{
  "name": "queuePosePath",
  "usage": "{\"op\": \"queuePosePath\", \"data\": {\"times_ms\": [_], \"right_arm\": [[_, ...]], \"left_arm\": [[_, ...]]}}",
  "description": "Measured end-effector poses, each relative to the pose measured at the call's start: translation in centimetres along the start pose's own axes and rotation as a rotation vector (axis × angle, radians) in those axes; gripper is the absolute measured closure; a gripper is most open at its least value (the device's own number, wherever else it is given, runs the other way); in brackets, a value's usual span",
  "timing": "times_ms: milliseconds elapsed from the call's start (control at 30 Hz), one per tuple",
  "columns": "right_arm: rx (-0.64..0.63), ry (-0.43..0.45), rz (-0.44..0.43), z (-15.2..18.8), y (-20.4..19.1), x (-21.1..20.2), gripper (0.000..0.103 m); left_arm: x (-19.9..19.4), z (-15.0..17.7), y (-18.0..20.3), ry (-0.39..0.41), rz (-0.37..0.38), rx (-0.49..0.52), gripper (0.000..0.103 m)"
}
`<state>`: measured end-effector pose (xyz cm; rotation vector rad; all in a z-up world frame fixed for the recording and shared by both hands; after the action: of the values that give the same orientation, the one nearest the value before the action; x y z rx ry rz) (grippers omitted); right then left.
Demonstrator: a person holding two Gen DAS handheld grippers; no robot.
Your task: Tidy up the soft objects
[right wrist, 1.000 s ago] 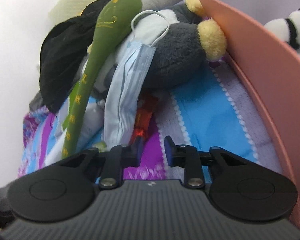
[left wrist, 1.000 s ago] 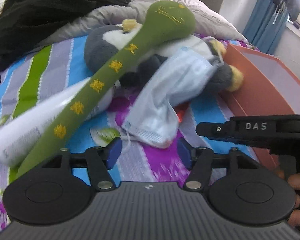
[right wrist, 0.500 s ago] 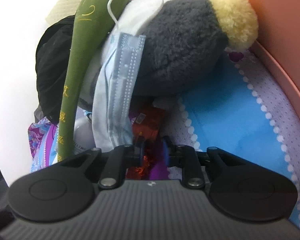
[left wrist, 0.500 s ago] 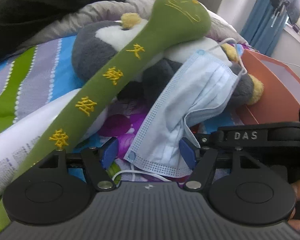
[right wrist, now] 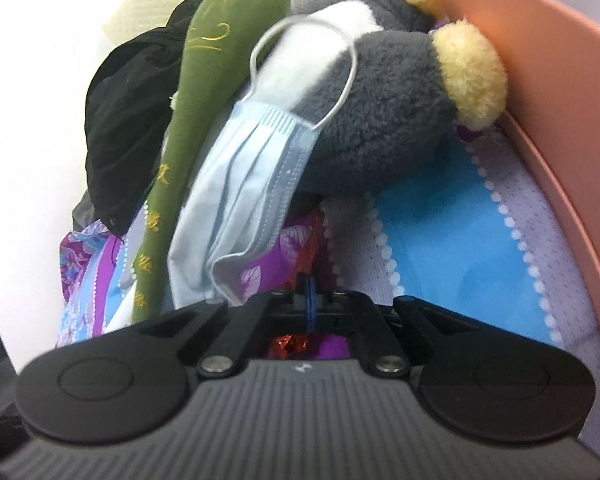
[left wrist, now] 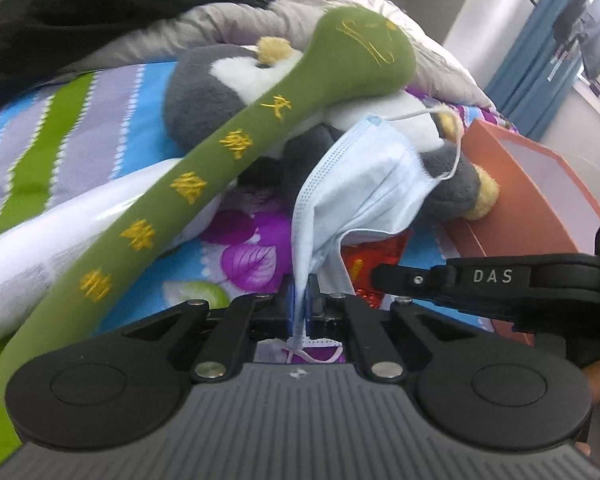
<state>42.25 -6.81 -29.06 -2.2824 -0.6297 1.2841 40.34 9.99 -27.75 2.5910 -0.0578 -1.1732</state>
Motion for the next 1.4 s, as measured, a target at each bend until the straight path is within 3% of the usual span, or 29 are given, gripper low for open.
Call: {"op": "queuePosePath", "data": {"times_ms": [567, 733, 1133, 1167, 1233, 1267, 1300, 1400], "right_arm": [[0.021, -0.032, -0.010, 5.9, -0.9, -8.9, 0.099], [0.055, -0.055, -0.014, 7.6, -0.1, -10.6, 0.099], [-0.056, -0.079, 0.086, 11.0, 0.0, -13.0, 0.096], [-0.068, -0.081, 0.100, 11.1, 0.0, -13.2, 0.096], [-0.090, -0.086, 0.112, 11.4, 0.1, -13.6, 0.096], [-0.096, -0.088, 0.112, 11.4, 0.0, -13.9, 0.095], [-0.102, -0.087, 0.114, 11.4, 0.0, -14.1, 0.095], [-0.140, -0.078, 0.123, 11.4, -0.2, -14.8, 0.094]], "left_arm": [[-11.7, 9.7, 1.6, -0.008, -0.056, -0.142, 0.097], [-13.2, 12.2, 2.4, -0.057, -0.070, -0.145, 0.097], [-14.0, 15.7, 2.7, -0.134, -0.078, -0.191, 0.096], [-14.1, 15.7, 2.7, -0.136, -0.079, -0.189, 0.095], [-14.1, 15.8, 2.6, -0.140, -0.076, -0.197, 0.075], [-14.2, 15.8, 2.5, -0.139, -0.078, -0.201, 0.053], [-14.3, 15.8, 2.4, -0.130, -0.079, -0.202, 0.046], [-14.3, 15.6, 2.4, -0.121, -0.074, -0.198, 0.046]]}}
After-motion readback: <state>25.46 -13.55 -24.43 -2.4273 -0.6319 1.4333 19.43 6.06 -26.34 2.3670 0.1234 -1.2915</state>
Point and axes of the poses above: each gripper's, at about its wrist camera, not at the fingertips, and x roughly the way its jaws point, y to its right, z to its underside, the point moved 9 cm from there along x, roughly the way its jaws point, and after that the axes turned 1 degree about y, right-handed, at the moved point
